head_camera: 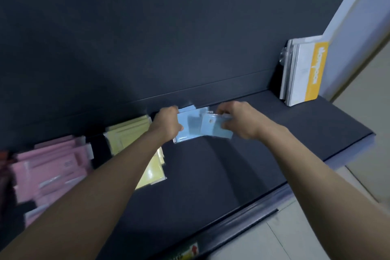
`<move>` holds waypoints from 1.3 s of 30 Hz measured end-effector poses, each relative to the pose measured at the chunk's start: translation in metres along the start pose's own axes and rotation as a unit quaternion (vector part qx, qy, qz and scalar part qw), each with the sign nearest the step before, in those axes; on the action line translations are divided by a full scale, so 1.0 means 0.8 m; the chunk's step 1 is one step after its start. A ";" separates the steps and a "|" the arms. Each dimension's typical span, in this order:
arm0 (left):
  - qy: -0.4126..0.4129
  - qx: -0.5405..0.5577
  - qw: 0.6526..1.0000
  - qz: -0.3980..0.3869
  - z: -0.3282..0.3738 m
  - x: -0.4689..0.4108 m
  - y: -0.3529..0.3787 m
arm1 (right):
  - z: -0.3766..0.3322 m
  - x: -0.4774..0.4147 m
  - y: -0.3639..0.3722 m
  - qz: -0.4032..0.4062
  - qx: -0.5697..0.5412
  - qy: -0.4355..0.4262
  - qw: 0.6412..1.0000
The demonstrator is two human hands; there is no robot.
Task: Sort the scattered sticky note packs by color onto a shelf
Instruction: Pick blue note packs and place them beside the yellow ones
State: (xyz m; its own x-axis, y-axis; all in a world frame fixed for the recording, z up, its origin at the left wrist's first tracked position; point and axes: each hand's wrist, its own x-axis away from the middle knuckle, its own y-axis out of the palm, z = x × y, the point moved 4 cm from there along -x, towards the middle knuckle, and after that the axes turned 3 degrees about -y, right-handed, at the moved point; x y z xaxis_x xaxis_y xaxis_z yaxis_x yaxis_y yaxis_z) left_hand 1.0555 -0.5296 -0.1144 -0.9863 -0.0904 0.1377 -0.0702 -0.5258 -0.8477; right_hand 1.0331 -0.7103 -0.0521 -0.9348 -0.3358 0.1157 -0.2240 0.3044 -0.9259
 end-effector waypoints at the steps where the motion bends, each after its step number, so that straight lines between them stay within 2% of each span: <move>1: -0.002 0.000 1.000 0.009 0.000 -0.004 0.000 | 0.000 -0.008 0.005 -0.015 -0.006 -0.009 1.000; 8: -0.004 -0.051 0.998 0.036 0.001 -0.019 -0.003 | -0.004 -0.062 0.048 -0.105 -0.007 -0.073 0.992; 12: -0.014 -0.070 0.996 0.052 -0.004 -0.010 0.000 | -0.001 -0.082 0.062 -0.064 0.028 -0.089 0.994; 17: -0.016 -0.082 0.989 0.119 -0.004 0.014 -0.008 | -0.001 -0.093 0.066 -0.004 0.116 -0.112 0.987; 23: -0.013 -0.076 0.979 0.187 0.013 0.061 -0.044 | -0.027 -0.091 0.027 0.030 0.091 -0.150 0.984; 27: -0.031 -0.096 0.962 0.252 0.018 0.120 -0.092 | -0.091 -0.069 -0.007 0.026 0.083 -0.235 0.968; 31: -0.057 -0.154 0.933 0.319 0.009 0.203 -0.152 | -0.186 -0.020 -0.029 0.045 0.082 -0.356 0.930; 35: -0.127 -0.221 0.891 0.376 -0.027 0.306 -0.205 | -0.290 0.042 -0.029 0.067 0.073 -0.451 0.887; 39: -0.217 -0.261 0.854 0.395 -0.077 0.422 -0.237 | -0.394 0.116 -0.004 0.069 0.059 -0.528 0.845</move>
State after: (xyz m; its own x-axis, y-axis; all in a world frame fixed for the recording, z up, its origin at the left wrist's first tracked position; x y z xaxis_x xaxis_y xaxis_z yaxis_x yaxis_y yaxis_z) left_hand 0.7269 -0.4085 0.0611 -0.6170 -0.6066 -0.5014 0.4226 0.2821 -0.8613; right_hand 0.8599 -0.4615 0.0752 -0.1693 -0.9310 -0.3234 -0.0455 0.3351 -0.9411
